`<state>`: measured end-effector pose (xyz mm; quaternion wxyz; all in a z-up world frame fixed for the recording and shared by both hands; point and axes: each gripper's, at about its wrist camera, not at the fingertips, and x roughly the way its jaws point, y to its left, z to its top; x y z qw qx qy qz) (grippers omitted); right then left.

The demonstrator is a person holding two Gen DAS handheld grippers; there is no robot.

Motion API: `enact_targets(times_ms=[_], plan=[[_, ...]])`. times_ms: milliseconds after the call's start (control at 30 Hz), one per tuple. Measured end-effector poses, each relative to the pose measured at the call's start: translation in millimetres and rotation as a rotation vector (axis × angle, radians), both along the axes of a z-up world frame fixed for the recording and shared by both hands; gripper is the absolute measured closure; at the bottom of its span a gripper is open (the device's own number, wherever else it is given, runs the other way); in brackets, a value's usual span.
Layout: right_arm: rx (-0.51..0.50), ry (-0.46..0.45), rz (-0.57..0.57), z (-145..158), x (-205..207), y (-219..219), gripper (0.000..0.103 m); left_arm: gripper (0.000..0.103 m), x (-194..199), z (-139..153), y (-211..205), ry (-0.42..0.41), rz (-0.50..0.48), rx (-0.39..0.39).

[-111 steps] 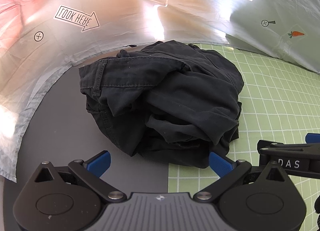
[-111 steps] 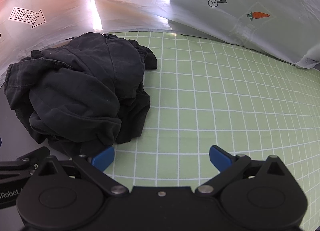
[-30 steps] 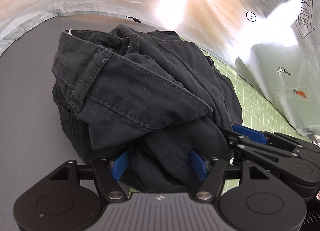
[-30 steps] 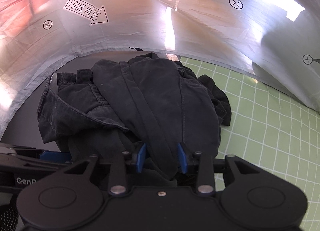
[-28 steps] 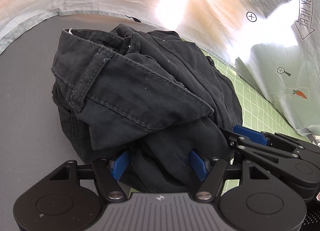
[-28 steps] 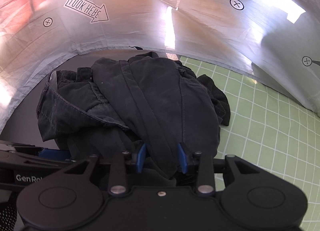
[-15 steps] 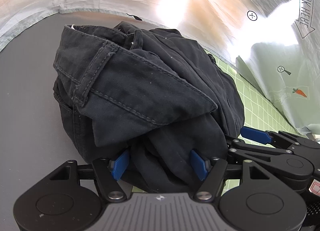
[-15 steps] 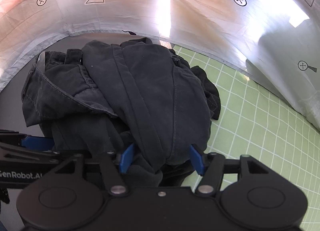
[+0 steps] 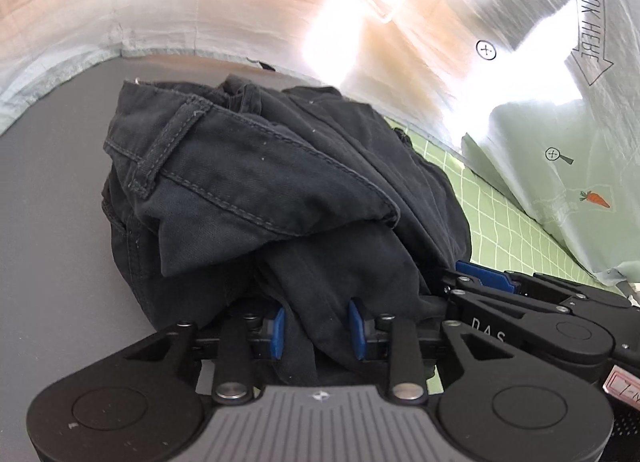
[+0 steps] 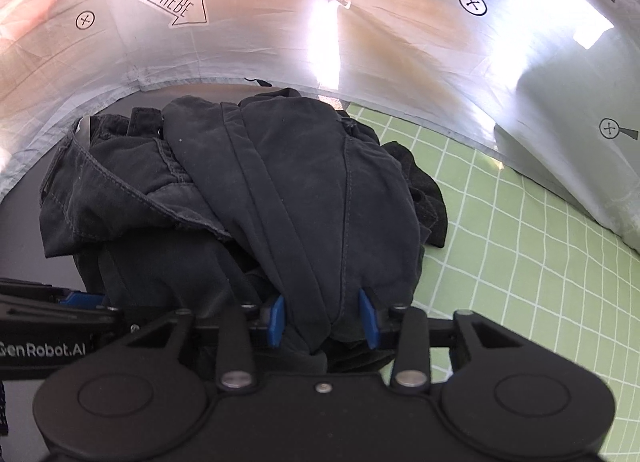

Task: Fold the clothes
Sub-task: 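Lift the black trousers with both grippers and shake them out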

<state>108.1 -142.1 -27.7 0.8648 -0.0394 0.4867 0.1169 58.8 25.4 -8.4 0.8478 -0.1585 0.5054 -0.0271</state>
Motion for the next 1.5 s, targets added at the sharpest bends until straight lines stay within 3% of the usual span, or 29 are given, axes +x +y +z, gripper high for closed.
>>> enact_targets(times_ms=[33,200,367,400,633,833,1067,1200,1300,1333,1400,1500], plan=[[0.019,-0.014,-0.008,7,-1,-4,0.075,0.075,-4,10,-3,-0.031,0.004,0.011],[0.084,-0.129,-0.042,48,-15,-22,0.079,0.086,-25,72,-11,-0.204,0.042,-0.028],[0.149,-0.294,-0.063,105,-45,-51,0.084,0.089,-55,149,-47,-0.404,0.014,-0.037],[0.163,-0.340,-0.060,118,-54,-58,0.092,0.089,-62,166,-57,-0.450,0.004,-0.037],[0.252,-0.605,-0.138,213,-125,-143,0.092,0.090,-129,273,-148,-0.739,-0.110,-0.063],[0.258,-0.794,-0.225,274,-194,-244,0.092,0.090,-181,316,-254,-0.874,-0.219,-0.088],[0.165,-0.911,-0.329,311,-266,-366,0.092,0.090,-217,310,-371,-0.867,-0.337,-0.201],[0.099,-0.948,-0.349,317,-295,-420,0.103,0.090,-232,291,-435,-0.809,-0.435,-0.258],[0.023,-0.947,-0.340,312,-306,-443,0.103,0.092,-234,246,-477,-0.722,-0.468,-0.198],[-0.014,-0.934,-0.338,305,-307,-449,0.103,0.101,-234,228,-487,-0.706,-0.455,-0.149],[-0.046,-0.859,-0.362,280,-302,-460,0.103,0.103,-232,191,-497,-0.692,-0.397,0.001],[0.018,-0.673,-0.425,222,-293,-488,0.103,0.103,-209,133,-483,-0.497,-0.328,0.061]])
